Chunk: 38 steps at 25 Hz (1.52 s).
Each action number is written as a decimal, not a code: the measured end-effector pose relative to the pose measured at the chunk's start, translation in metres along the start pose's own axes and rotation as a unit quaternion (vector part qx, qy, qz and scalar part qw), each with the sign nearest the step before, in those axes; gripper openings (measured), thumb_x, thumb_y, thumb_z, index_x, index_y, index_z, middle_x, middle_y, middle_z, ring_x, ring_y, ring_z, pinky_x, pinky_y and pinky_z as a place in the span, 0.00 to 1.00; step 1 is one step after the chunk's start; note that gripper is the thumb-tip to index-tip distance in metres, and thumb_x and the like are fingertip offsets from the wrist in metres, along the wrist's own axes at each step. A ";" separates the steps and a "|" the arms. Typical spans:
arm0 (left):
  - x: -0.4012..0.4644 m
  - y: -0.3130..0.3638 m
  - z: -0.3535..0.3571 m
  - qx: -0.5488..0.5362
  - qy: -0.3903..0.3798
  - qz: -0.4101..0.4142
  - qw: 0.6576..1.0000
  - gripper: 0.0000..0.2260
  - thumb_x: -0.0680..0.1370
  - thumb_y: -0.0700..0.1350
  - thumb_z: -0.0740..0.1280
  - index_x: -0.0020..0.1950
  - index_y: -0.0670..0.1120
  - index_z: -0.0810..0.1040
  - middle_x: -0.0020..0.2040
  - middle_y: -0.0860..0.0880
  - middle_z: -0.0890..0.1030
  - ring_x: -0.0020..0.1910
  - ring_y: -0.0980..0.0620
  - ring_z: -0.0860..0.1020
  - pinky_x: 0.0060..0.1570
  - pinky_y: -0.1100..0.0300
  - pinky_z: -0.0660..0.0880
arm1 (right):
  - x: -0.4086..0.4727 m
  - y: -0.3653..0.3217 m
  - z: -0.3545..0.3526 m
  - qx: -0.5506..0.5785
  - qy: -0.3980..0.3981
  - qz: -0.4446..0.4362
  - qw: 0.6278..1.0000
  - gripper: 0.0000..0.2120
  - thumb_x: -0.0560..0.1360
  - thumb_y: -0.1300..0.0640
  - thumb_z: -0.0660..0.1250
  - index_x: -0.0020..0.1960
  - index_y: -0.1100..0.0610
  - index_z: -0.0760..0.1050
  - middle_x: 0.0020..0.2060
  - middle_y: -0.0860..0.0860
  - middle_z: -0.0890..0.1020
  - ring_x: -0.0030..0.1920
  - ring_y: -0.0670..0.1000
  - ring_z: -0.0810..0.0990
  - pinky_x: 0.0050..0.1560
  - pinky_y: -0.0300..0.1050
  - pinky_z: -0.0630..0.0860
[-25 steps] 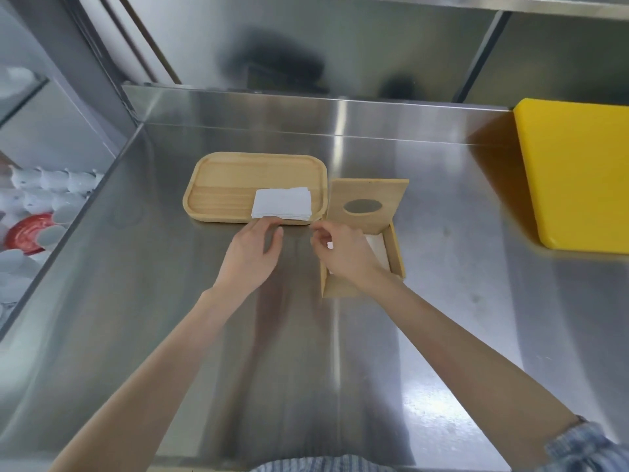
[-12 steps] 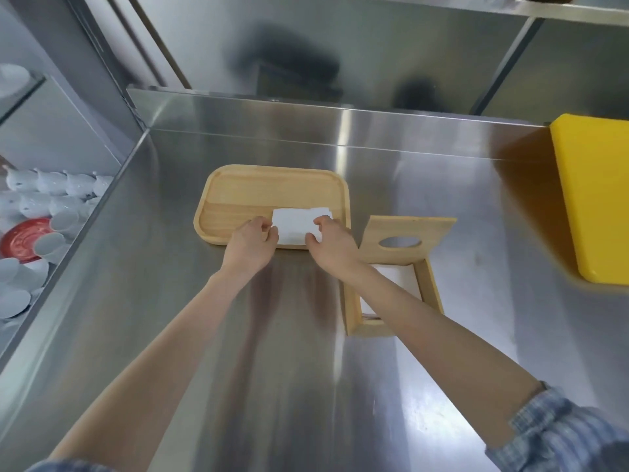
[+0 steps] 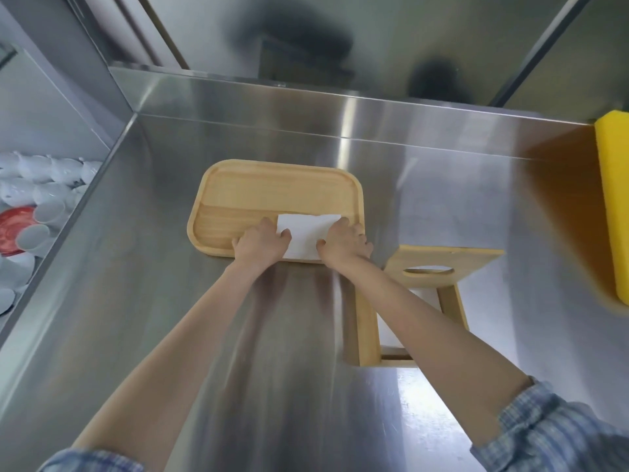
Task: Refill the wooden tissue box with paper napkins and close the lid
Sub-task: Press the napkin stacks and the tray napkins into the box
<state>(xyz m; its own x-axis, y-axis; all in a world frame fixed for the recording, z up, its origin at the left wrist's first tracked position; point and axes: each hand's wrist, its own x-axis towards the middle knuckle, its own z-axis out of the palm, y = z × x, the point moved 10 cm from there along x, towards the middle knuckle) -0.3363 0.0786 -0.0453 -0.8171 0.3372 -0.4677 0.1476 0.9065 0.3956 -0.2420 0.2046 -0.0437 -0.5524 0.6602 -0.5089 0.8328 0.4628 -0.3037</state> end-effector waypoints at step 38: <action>-0.195 -0.004 0.048 -0.529 -0.100 0.077 0.839 0.06 0.78 0.43 0.62 0.50 0.50 0.78 0.47 0.52 0.82 0.47 0.52 0.78 0.44 0.62 0.73 | -0.157 0.123 -0.031 0.421 -0.007 -0.115 0.899 0.11 0.76 0.58 0.64 0.56 0.63 0.76 0.47 0.52 0.78 0.48 0.50 0.75 0.53 0.48 0.74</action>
<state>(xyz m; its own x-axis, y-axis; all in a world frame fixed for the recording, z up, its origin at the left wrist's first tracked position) -0.1511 0.0213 0.0061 -0.7080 0.5611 -0.4288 -0.4217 0.1512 0.8941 -0.0535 0.1760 0.0234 -0.7185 0.5933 -0.3630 0.4304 -0.0307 -0.9021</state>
